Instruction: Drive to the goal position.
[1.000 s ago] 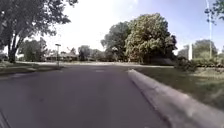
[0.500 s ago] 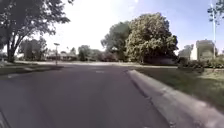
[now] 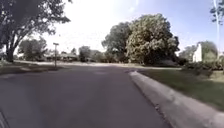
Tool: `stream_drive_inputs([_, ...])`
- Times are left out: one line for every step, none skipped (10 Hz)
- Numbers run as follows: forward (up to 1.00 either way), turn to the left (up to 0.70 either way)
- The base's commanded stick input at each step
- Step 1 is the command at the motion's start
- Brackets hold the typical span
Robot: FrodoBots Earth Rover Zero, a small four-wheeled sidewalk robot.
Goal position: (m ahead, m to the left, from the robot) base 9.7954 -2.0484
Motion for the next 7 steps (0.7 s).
stream_drive_inputs([0.7, 0.0])
stream_drive_inputs([0.7, 0.0])
stream_drive_inputs([0.7, 0.0])
stream_drive_inputs([0.7, 0.0])
stream_drive_inputs([0.7, 0.0])
stream_drive_inputs([0.7, 0.0])
stream_drive_inputs([0.7, 0.0])
